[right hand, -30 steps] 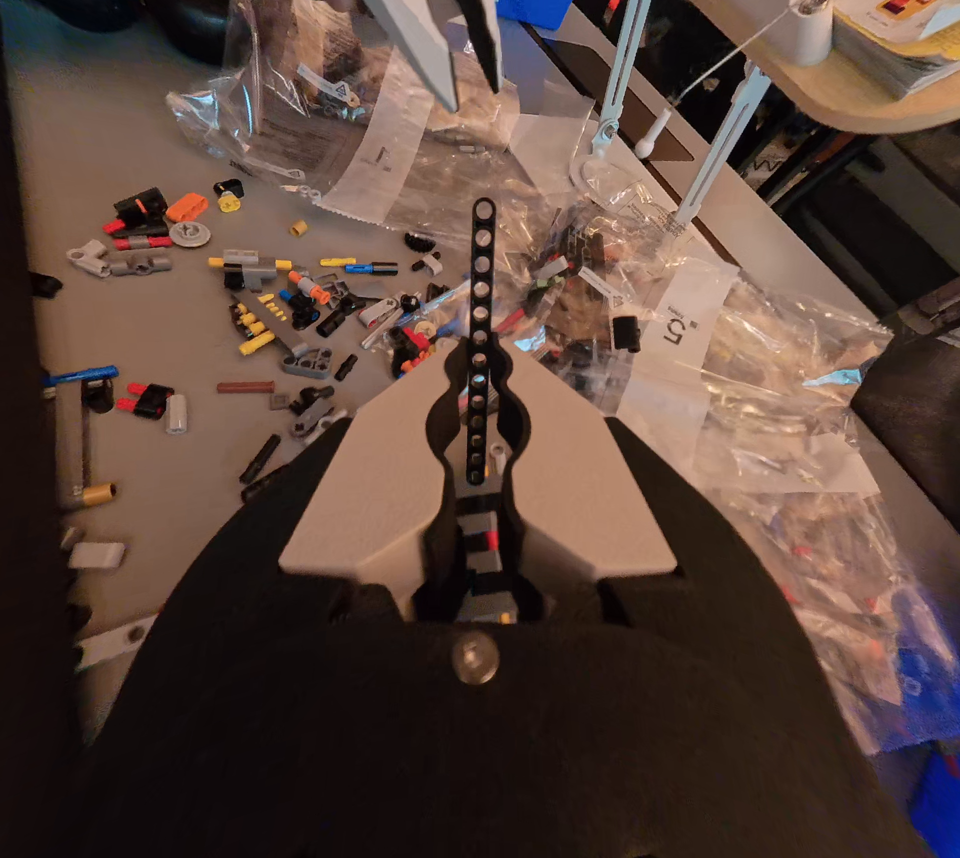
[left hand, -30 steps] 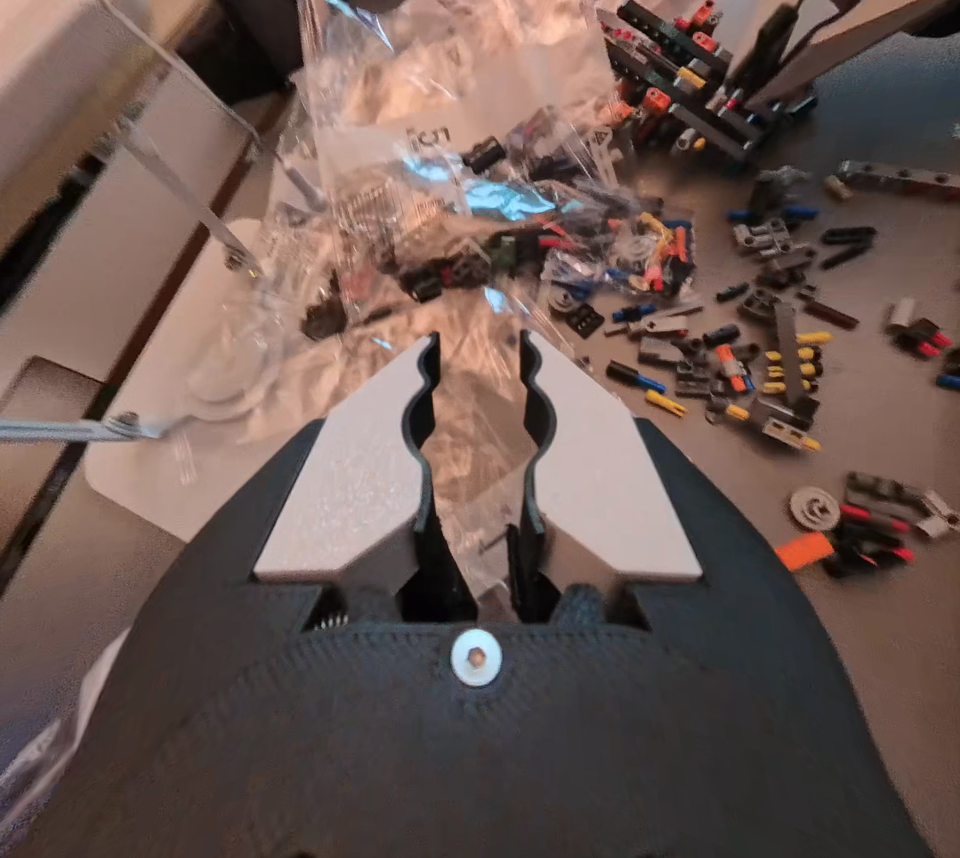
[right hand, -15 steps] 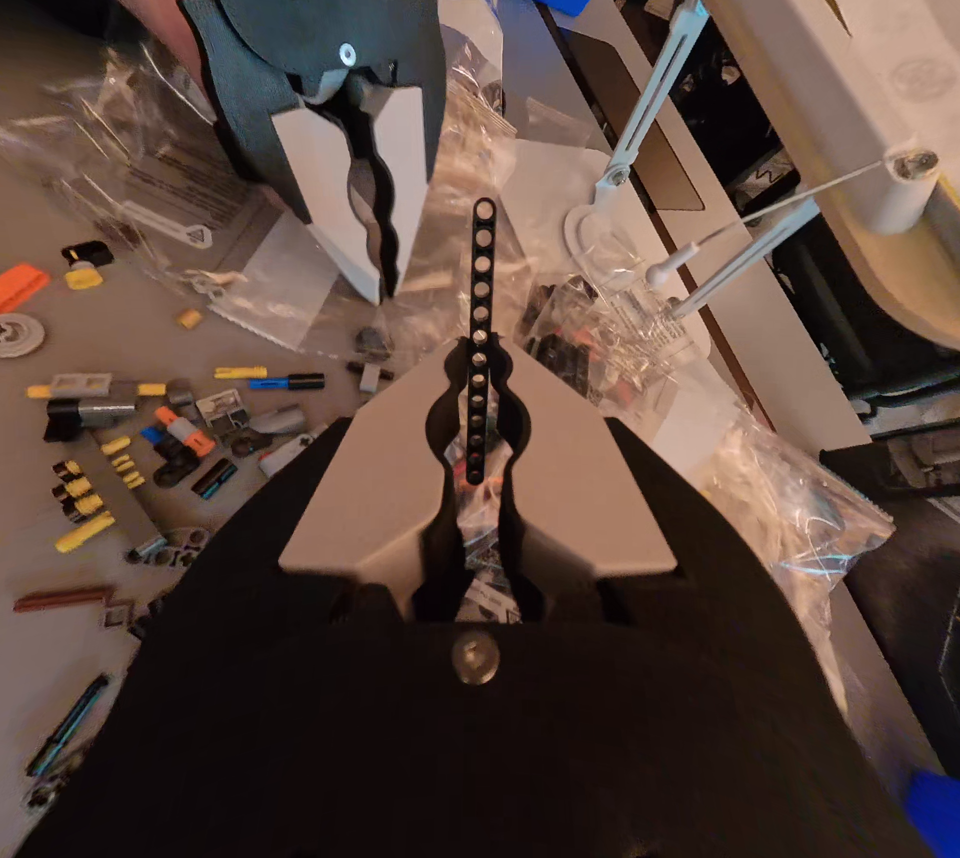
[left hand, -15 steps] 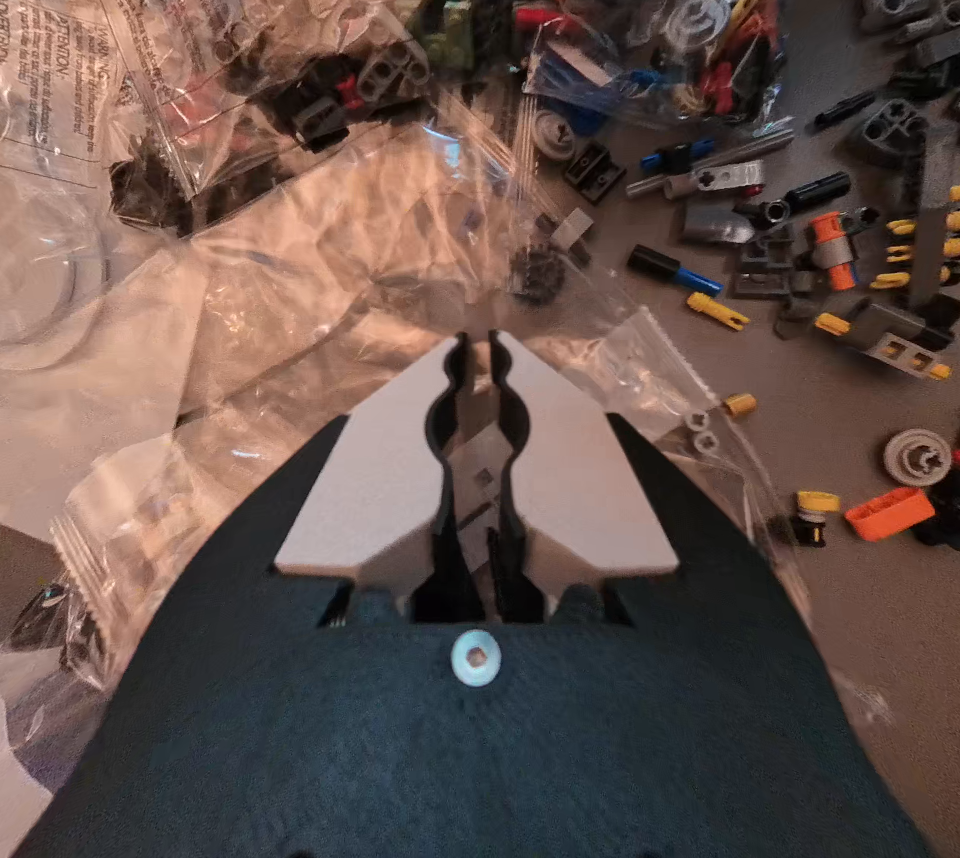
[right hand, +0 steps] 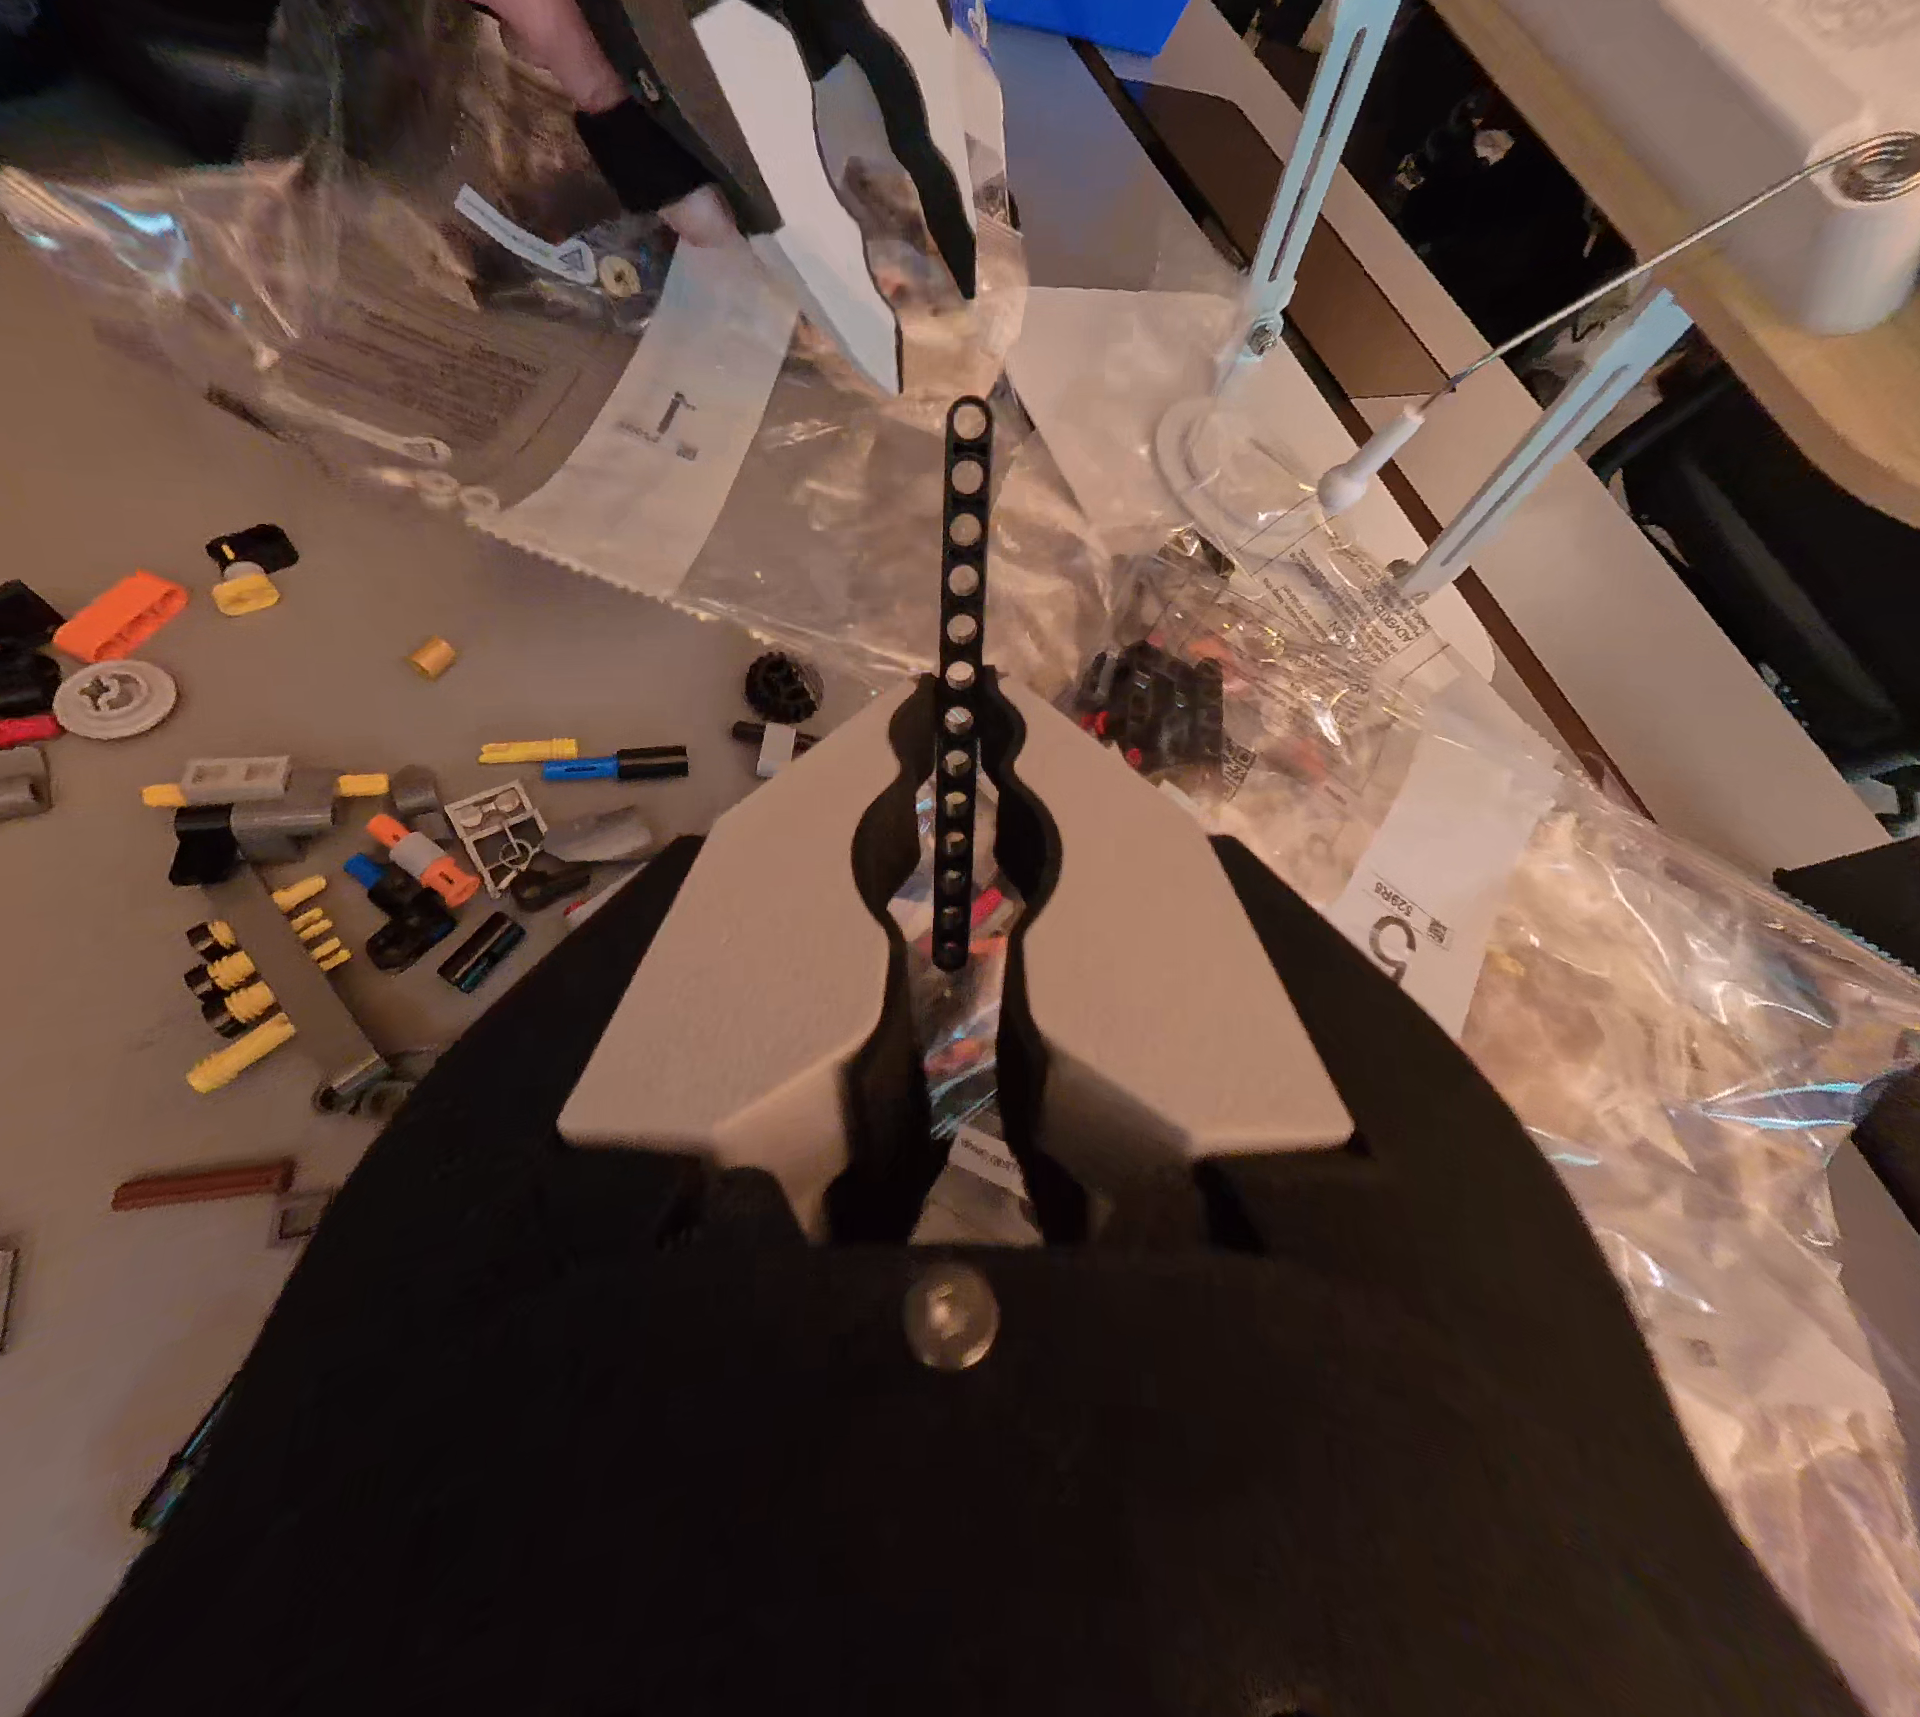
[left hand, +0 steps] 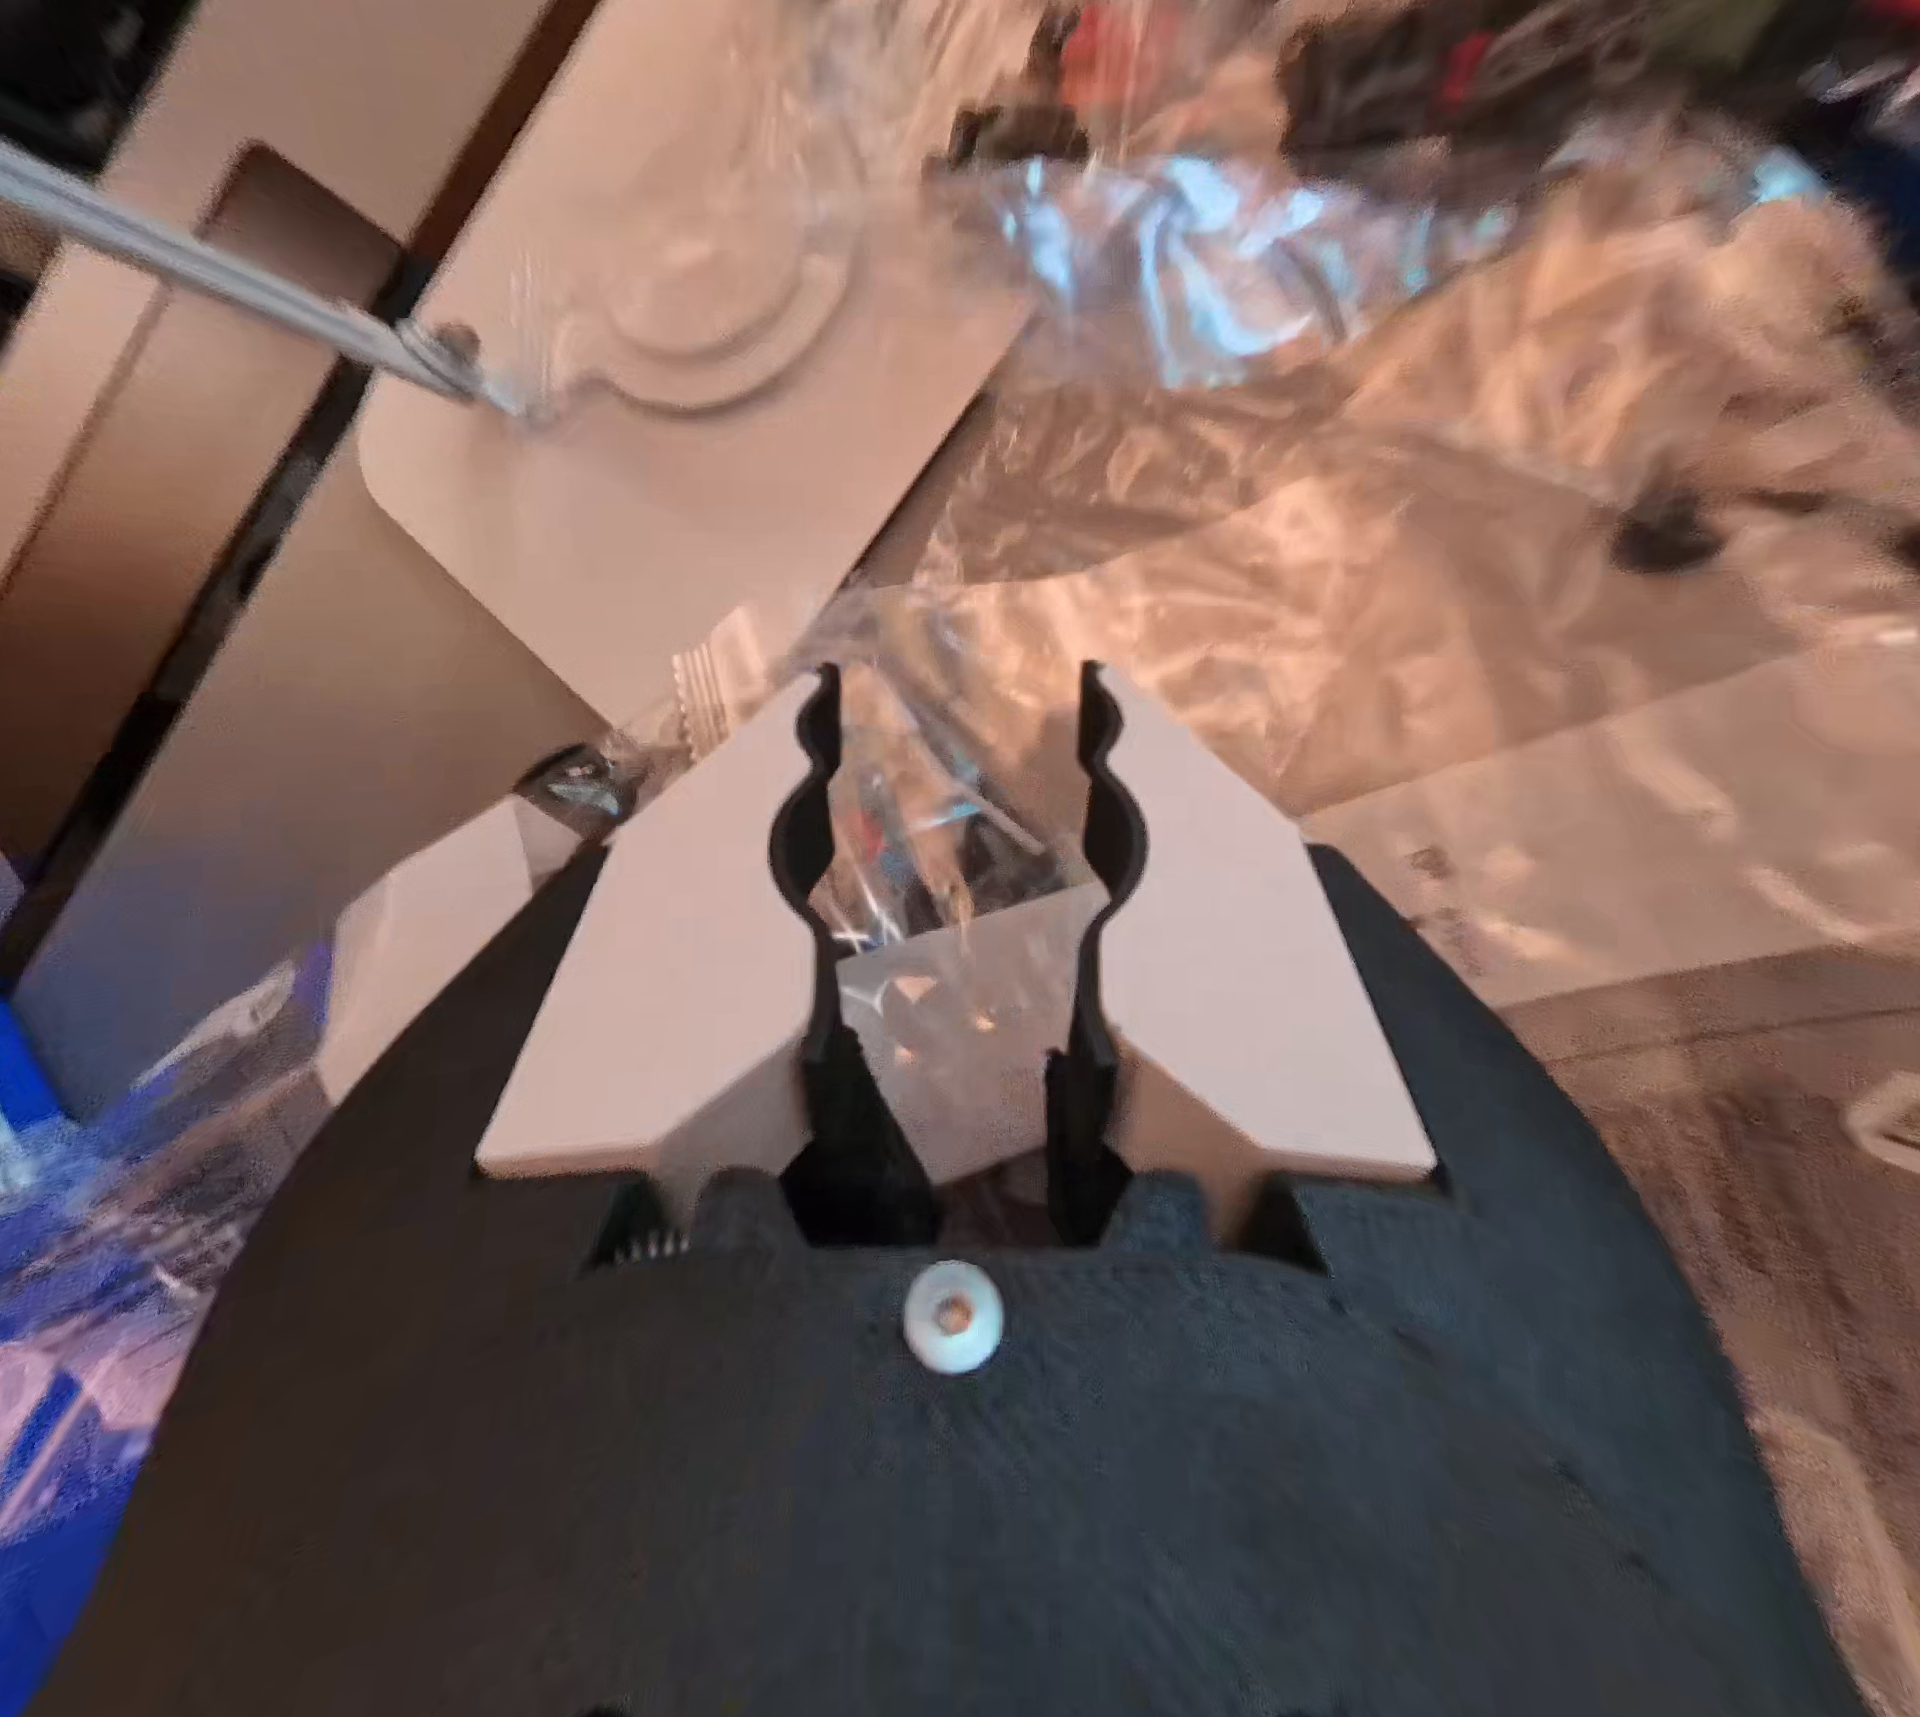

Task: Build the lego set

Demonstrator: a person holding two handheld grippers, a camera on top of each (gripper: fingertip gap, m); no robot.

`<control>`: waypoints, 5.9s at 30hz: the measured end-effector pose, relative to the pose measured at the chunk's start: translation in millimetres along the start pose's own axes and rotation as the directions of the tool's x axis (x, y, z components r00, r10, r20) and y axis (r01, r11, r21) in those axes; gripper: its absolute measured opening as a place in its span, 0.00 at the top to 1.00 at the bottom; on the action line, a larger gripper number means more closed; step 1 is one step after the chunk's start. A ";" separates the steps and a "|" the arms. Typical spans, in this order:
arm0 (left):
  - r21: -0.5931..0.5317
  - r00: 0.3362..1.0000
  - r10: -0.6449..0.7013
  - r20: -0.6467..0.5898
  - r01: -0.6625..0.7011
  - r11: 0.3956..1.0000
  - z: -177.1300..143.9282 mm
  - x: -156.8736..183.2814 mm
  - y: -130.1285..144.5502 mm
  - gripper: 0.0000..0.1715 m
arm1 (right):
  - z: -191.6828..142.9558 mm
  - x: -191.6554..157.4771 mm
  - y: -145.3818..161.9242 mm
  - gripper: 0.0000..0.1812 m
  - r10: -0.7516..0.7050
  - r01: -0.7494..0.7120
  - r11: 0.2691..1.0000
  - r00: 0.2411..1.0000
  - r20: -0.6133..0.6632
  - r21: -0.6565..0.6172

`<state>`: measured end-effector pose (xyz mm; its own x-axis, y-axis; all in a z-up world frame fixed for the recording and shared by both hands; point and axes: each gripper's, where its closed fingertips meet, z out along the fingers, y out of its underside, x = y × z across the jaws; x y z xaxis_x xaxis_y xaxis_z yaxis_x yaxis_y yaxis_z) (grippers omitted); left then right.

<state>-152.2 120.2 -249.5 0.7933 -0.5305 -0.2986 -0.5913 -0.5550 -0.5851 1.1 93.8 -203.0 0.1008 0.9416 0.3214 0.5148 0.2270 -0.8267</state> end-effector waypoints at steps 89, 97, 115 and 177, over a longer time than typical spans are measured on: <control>0.665 0.891 0.289 -0.350 0.019 0.747 -80.4 91.6 -102.2 1.00 | -4.7 0.5 3.7 0.98 -0.148 0.166 0.947 0.985 0.085 -0.274; 0.675 0.892 0.268 -0.365 0.056 0.736 -81.3 88.4 -103.9 1.00 | -4.4 -6.7 5.6 0.98 -0.148 0.175 0.946 0.982 0.115 -0.272; 0.665 0.892 0.254 -0.374 0.067 0.744 -76.9 87.2 -102.7 1.00 | -26.2 -1.1 15.4 0.98 -0.185 0.213 0.924 0.976 0.117 -0.318; 0.654 0.886 0.278 -0.372 0.038 0.755 -76.1 93.6 -101.9 1.00 | -25.1 1.8 33.5 0.98 -0.157 0.189 0.900 0.981 0.113 -0.394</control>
<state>-28.7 78.3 -160.4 0.4845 -0.8624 -0.1468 -0.3223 -0.0200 -0.9464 39.9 96.9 -218.5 -0.0778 0.9164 0.3927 0.8173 0.2842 -0.5013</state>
